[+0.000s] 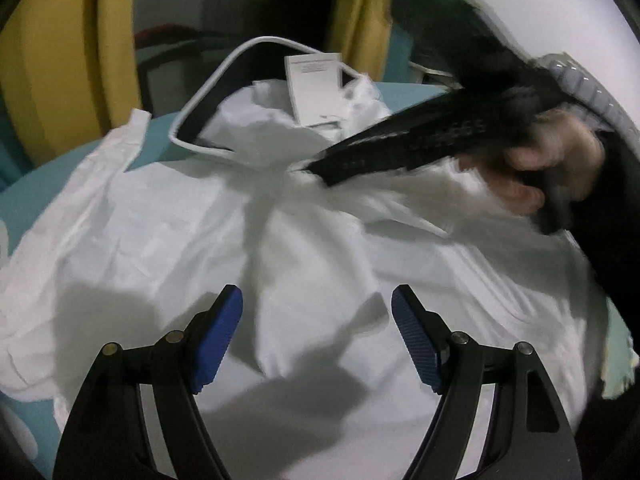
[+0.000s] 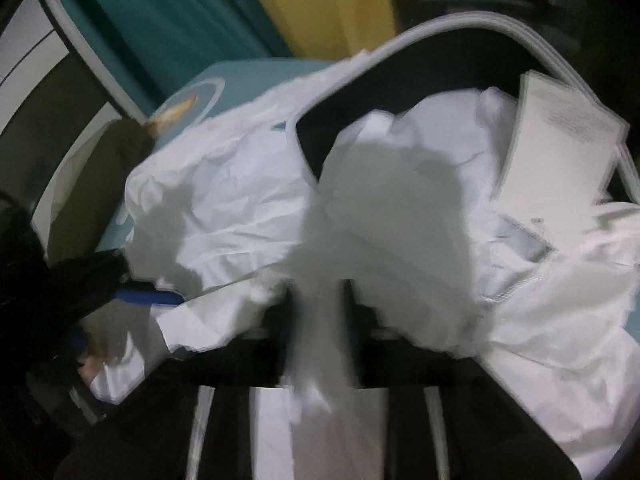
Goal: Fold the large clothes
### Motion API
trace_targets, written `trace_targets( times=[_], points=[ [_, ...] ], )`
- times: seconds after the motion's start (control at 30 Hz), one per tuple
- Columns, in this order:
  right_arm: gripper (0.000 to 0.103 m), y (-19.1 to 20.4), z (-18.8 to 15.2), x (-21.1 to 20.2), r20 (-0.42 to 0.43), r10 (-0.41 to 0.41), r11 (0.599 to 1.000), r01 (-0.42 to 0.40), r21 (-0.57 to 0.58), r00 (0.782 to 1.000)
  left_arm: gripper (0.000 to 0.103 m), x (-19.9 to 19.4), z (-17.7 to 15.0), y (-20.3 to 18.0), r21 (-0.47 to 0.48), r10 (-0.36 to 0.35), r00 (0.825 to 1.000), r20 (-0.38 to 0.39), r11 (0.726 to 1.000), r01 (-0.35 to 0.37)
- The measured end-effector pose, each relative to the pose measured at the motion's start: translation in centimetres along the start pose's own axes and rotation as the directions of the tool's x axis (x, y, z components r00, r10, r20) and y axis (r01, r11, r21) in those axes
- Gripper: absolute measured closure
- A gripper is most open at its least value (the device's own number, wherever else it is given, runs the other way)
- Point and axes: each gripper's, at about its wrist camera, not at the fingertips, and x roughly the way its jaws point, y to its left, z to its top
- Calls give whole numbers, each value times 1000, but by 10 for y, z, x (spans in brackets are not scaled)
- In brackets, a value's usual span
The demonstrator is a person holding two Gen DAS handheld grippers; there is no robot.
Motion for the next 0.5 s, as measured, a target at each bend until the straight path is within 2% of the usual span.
trace_targets(
  times=[0.03,0.07,0.1,0.13,0.17,0.2,0.27,0.37,0.43,0.5],
  points=[
    [36,-3,-5,-16,33,-12,1000,11,6,999,23,2,2,5,-18,1,1000,2,1000,-1],
    [36,-10,-10,-35,69,-32,999,31,13,997,24,3,2,10,-35,-5,1000,6,999,5],
    [36,-20,-11,-45,97,-62,998,60,23,993,39,5,3,14,-48,-9,1000,8,999,9],
    [36,-29,-18,-62,122,-110,994,106,35,986,69,8,3,19,-60,-14,1000,-2,998,14],
    [36,-39,-25,-76,140,-167,986,162,47,976,84,12,3,24,-73,-13,1000,-23,997,12],
    [36,-55,-36,-94,154,-260,965,251,77,953,92,12,3,29,-91,-13,1000,-22,996,11],
    [36,-85,-53,-114,140,-374,924,355,141,917,96,8,6,33,-108,-15,1000,7,994,16],
    [36,-125,-78,-121,66,-468,867,443,228,881,96,-9,10,38,-108,9,999,52,994,-4],
    [36,-140,-91,-120,34,-471,859,450,244,881,97,-17,15,45,-124,19,998,68,992,-10],
    [36,-148,-100,-114,23,-451,867,432,248,892,97,-24,18,54,-160,7,997,74,987,4]
  ],
)
